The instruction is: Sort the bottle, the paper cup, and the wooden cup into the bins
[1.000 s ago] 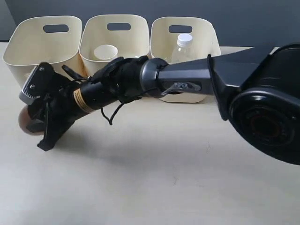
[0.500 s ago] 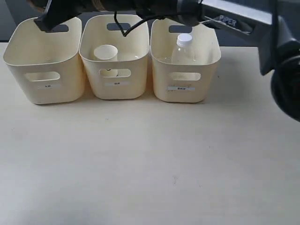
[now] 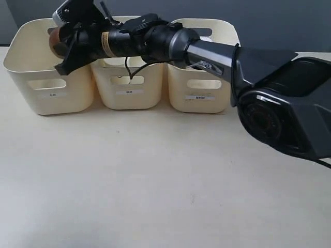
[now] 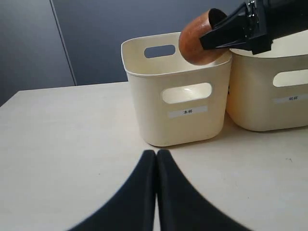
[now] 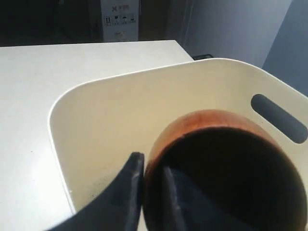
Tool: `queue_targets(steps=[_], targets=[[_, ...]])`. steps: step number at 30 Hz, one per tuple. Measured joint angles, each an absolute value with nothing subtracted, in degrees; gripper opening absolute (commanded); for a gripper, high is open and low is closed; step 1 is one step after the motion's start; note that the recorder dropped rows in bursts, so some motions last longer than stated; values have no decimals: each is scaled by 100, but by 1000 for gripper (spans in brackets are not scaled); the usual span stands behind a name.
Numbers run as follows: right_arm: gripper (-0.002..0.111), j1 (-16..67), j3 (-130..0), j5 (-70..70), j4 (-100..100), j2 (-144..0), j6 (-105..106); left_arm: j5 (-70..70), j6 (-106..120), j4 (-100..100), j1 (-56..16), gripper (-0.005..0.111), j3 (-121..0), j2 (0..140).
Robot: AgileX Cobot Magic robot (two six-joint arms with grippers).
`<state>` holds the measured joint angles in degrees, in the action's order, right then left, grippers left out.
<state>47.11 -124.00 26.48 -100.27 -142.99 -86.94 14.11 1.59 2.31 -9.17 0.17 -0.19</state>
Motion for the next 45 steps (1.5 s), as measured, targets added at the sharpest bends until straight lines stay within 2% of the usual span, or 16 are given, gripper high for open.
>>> queue_targets(steps=[3,4,13,16,20,27,41,45], targets=[[41,4711,-12435,2639,-10027,-14352,-8776,1411,159,231,-917,0,17,-19],[43,4711,-12445,2639,-10015,-14352,-8804,1411,159,231,-917,0,17,-19],[42,4711,-12448,2638,-10015,-14333,-8850,1411,159,231,-917,0,17,-19],[31,4711,-12448,2649,-10015,-14167,-8936,1411,159,231,-917,0,17,-19],[1,4689,-12448,2737,-10015,-13794,-9036,1411,159,231,-917,0,17,-19],[-1,4537,-12094,3092,-10007,-12918,-9099,1411,159,231,-917,0,17,-19],[-1,4433,-7475,837,-10002,-9568,-8047,1411,159,231,-917,0,17,-19],[-1,4433,-6505,428,-10002,-8426,-7995,1411,159,231,-917,0,17,-19]])
